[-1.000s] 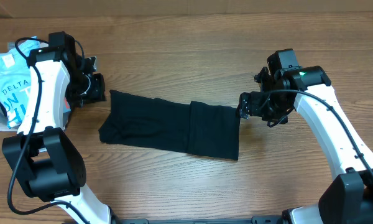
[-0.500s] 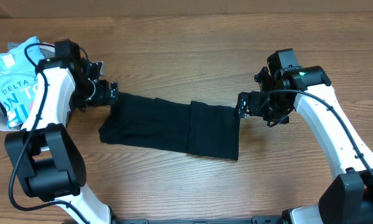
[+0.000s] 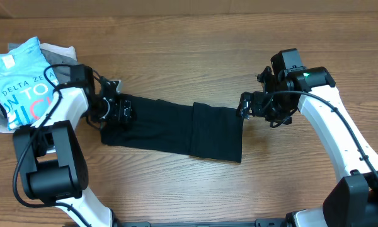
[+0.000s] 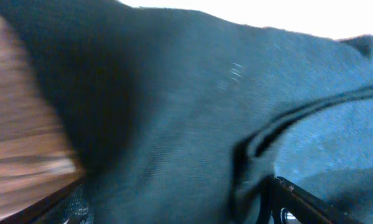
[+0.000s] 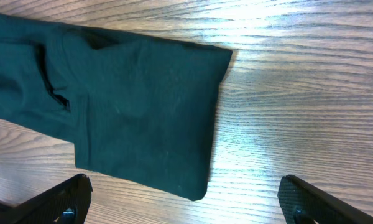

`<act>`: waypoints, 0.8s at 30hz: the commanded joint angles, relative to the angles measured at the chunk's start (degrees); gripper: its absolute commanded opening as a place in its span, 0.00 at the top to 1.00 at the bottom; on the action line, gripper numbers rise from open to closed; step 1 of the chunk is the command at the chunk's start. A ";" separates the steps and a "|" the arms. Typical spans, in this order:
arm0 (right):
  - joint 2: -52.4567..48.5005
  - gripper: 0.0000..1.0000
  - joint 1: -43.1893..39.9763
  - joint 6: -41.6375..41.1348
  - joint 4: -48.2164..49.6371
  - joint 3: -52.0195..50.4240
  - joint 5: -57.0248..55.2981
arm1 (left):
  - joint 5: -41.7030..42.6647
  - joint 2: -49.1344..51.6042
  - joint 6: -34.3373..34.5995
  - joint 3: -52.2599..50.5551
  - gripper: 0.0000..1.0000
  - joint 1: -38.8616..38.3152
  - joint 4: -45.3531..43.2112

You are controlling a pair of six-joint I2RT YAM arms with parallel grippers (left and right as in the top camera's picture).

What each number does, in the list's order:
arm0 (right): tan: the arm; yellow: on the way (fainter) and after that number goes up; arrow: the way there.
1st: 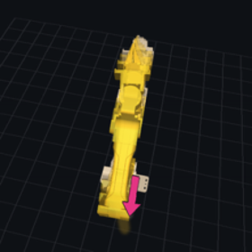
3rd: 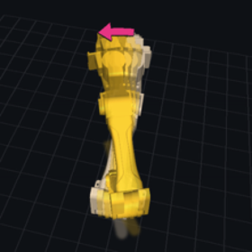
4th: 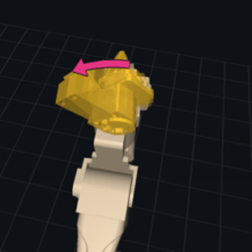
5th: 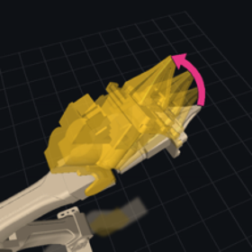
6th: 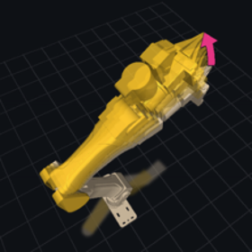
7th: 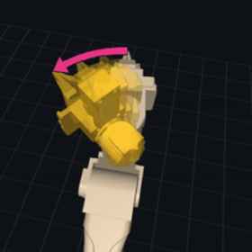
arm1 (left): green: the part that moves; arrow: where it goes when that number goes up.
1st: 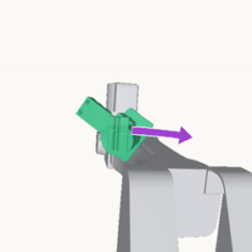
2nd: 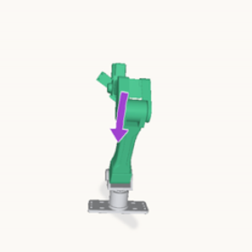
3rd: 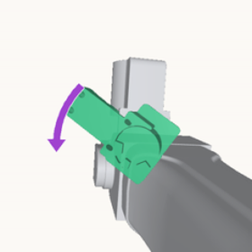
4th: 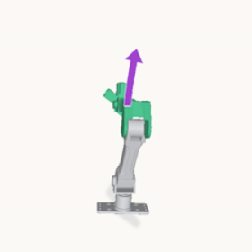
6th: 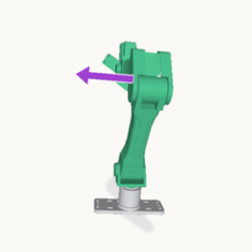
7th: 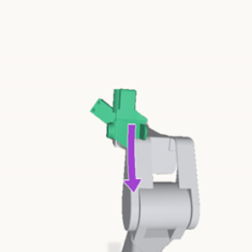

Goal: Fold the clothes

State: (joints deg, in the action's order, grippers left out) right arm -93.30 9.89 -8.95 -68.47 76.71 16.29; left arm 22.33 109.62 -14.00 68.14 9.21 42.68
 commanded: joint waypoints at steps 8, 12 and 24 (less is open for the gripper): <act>0.55 0.00 0.00 0.04 -0.70 0.57 0.44 | -1.57 -0.24 3.85 -2.47 0.63 -2.80 -1.20; 0.55 0.00 0.00 0.02 -0.74 0.57 0.44 | -5.42 -0.24 7.02 -0.24 0.88 -2.71 1.36; 0.55 0.00 0.00 0.04 0.00 0.57 0.22 | -14.38 -0.26 14.88 29.97 0.96 -3.04 26.71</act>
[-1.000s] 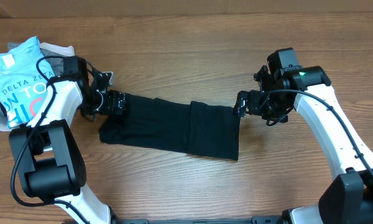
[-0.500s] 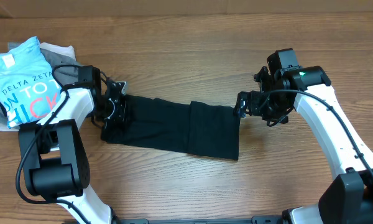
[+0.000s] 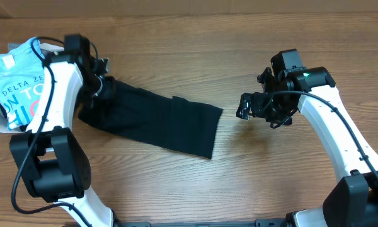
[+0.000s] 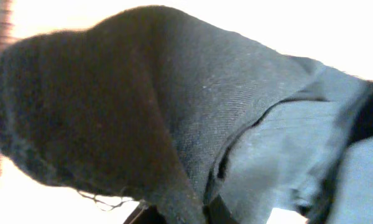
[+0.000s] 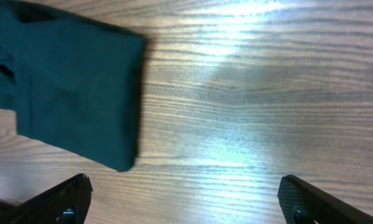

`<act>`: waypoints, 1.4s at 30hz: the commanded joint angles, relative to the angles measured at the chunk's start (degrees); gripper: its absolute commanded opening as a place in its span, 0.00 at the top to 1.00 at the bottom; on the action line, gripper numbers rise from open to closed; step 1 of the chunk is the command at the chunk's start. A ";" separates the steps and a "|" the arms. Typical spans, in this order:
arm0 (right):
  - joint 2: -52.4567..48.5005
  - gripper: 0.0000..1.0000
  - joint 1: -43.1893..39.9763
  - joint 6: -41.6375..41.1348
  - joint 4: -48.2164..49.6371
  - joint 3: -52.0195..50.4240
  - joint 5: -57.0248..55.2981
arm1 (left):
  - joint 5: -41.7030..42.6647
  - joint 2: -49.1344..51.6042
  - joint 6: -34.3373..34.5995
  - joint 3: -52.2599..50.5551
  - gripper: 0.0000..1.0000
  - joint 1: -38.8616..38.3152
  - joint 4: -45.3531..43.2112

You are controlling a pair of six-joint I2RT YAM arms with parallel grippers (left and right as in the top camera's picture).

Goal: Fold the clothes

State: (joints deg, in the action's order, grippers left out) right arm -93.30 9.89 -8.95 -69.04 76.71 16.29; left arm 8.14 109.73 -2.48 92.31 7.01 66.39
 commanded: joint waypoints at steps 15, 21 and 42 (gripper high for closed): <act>0.55 0.00 0.00 0.81 0.52 0.57 0.22 | -5.81 -0.33 13.16 6.36 0.91 -31.28 2.14; 0.55 0.00 0.00 1.73 0.09 0.57 0.24 | -8.37 -0.24 15.69 3.65 0.89 -38.29 0.02; 0.55 0.00 0.00 1.53 -0.28 0.57 0.28 | 2.47 -0.24 16.04 0.33 0.65 -38.91 -1.95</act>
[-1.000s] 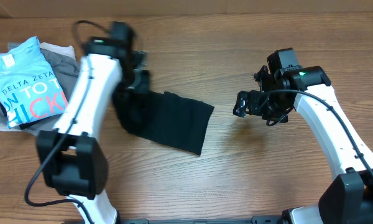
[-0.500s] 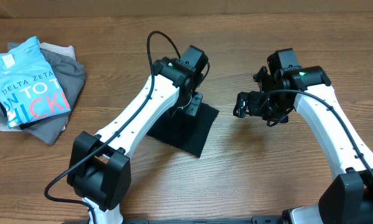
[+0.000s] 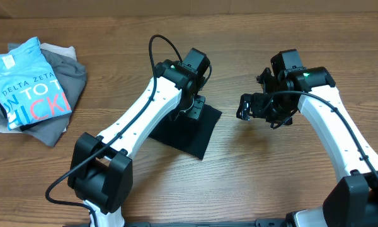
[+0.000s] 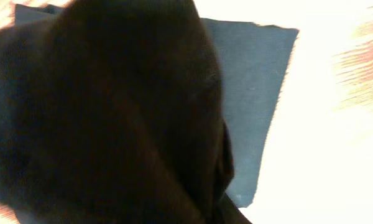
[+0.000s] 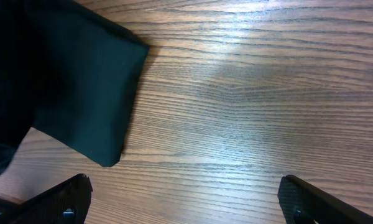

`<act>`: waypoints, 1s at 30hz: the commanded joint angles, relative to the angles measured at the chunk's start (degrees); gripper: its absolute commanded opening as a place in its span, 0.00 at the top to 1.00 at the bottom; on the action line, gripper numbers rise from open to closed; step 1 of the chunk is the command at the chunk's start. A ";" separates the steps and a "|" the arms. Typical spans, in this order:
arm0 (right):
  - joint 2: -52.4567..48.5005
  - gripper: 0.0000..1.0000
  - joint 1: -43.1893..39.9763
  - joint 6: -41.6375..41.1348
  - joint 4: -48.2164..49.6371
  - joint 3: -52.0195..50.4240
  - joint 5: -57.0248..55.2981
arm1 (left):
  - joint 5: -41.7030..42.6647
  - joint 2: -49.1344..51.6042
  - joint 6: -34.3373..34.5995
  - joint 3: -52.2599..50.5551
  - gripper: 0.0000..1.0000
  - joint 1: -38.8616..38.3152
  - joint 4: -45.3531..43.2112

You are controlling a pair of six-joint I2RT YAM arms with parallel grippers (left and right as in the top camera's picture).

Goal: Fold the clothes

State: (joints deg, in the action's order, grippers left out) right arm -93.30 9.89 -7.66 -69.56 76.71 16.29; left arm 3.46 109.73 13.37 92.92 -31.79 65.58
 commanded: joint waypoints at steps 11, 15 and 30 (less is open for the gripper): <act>0.55 0.13 0.02 4.96 5.79 0.57 20.72 | 10.95 -1.42 -4.85 13.79 0.49 13.03 6.38; 0.50 0.65 3.61 8.26 10.03 0.57 39.85 | 10.91 -0.92 2.62 10.54 0.44 19.87 4.22; -14.71 0.57 19.21 8.98 15.02 0.55 40.17 | 11.63 -0.33 5.97 -13.38 0.33 21.57 -14.60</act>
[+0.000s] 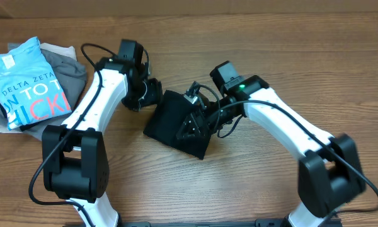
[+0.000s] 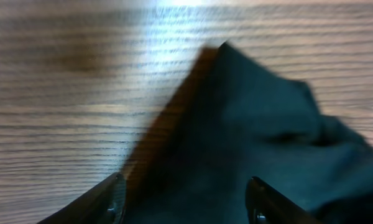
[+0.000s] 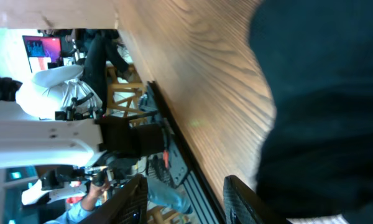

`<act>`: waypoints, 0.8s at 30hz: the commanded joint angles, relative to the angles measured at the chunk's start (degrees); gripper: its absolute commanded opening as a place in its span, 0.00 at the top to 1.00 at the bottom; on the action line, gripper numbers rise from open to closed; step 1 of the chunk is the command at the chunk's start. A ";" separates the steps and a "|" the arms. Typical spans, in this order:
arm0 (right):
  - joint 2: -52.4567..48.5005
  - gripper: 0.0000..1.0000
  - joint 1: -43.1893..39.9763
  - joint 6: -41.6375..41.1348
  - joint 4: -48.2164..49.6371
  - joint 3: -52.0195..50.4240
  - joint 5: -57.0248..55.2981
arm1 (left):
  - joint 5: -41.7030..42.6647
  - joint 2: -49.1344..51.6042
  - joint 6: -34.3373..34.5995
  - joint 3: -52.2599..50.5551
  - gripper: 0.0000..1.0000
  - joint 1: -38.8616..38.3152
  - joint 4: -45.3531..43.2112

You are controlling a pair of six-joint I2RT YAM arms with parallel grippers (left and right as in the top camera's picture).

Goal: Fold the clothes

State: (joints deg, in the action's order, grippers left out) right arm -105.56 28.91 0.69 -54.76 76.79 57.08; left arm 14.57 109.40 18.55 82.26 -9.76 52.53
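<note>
A black garment (image 1: 176, 123) lies folded into a compact slanted rectangle at the table's middle. My left gripper (image 1: 152, 92) is at its upper left corner. In the left wrist view this gripper (image 2: 186, 208) is open, with the dark cloth (image 2: 261, 143) lying under and between its fingers (image 2: 115, 198). My right gripper (image 1: 192, 123) reaches in from the right over the garment's middle. In the right wrist view it (image 3: 186, 202) is open beside the black cloth (image 3: 323, 112), with nothing between its fingers (image 3: 135, 196).
A pile of other clothes sits at the far left: a light blue printed T-shirt (image 1: 22, 79) on top of grey garments (image 1: 69, 70). Bare wooden table (image 1: 271, 183) surrounds the black garment.
My left gripper was shut on the cloth over the garment's right side; now it is open at the upper left corner, cloth let go. My right gripper has moved from the right onto the garment.
The garment lay as a long strip, my left gripper on its left end, my right open at its right end. Then the left end was lifted. Then it was over the right half, the strip doubled. Now the fold lies flat and both grippers are open.
</note>
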 commanded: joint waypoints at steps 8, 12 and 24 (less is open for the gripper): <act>-5.16 0.53 -0.70 -18.27 -12.28 0.42 -45.09 | 0.52 0.00 0.76 -5.70 0.31 -0.46 -2.67; -5.16 0.49 -0.70 -18.73 -12.85 0.44 -48.13 | 0.42 0.00 0.76 -5.70 0.30 -0.46 0.28; -1.03 0.62 -6.27 -24.57 -15.02 0.98 -53.16 | -1.70 -7.52 1.22 -4.70 0.37 -0.39 6.69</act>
State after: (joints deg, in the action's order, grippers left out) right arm -110.54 25.28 -22.13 -69.78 76.75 6.07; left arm 14.52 108.64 19.18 76.73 -9.76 61.04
